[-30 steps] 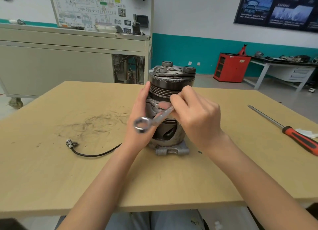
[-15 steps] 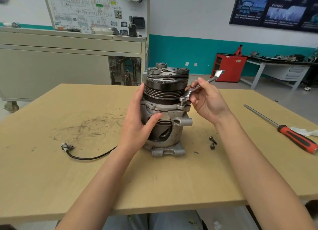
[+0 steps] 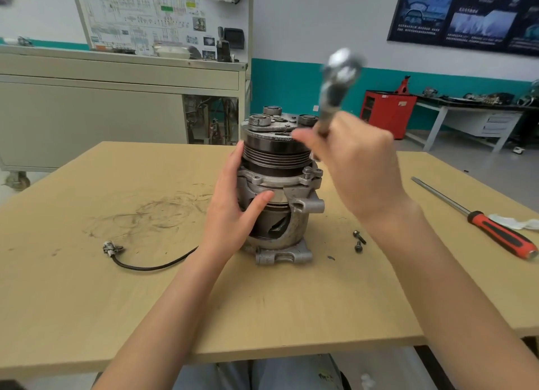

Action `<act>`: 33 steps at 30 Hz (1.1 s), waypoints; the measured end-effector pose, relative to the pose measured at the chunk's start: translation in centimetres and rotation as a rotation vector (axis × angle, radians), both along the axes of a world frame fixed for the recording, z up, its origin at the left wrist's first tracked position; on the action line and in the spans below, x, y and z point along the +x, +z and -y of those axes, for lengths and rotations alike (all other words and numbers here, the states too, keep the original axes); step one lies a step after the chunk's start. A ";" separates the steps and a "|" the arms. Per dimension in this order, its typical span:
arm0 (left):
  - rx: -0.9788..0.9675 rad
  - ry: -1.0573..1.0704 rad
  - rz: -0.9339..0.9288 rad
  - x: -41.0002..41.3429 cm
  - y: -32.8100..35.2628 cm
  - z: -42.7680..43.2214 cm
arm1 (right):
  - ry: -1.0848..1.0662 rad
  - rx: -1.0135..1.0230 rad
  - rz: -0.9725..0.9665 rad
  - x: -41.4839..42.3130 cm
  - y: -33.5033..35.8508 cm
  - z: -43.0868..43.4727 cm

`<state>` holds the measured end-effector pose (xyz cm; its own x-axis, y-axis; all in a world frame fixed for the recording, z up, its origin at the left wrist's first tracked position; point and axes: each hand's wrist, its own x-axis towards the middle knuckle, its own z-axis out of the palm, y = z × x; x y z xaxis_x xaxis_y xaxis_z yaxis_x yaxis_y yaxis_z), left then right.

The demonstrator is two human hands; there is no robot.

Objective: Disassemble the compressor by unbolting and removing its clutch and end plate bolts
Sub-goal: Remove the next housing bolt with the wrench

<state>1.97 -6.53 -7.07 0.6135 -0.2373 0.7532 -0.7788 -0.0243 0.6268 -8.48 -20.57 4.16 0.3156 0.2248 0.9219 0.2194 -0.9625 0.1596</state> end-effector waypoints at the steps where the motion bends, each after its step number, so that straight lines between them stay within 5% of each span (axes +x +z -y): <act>1: -0.003 -0.008 -0.009 0.0 0.0 0.0 | -0.076 -0.103 0.029 0.1 -0.3 -0.4; 12: -0.006 -0.017 -0.016 -0.4 0.4 0.2 | -0.407 -0.301 0.165 0.1 -3.2 -3.6; 16: -0.004 -0.040 -0.034 -0.2 0.3 0.0 | -0.296 -0.249 0.225 0.2 -3.2 -2.5; 18: 0.009 -0.019 -0.011 0.0 0.0 0.0 | 0.017 -0.038 0.116 0.3 -3.7 -0.8; 21: -0.001 -0.003 0.008 0.2 -0.1 0.0 | 0.717 0.774 -0.224 0.2 -4.3 1.5; 23: 0.001 0.008 0.018 0.3 0.0 0.0 | 0.870 1.153 -0.361 1.4 -3.9 3.3; 29: 0.002 -0.009 -0.008 0.1 0.0 -0.1 | 0.942 1.356 -0.740 4.9 -2.4 5.5; 33: 0.012 -0.020 -0.033 -0.1 0.2 0.0 | 1.180 1.493 -0.582 3.6 -1.2 6.4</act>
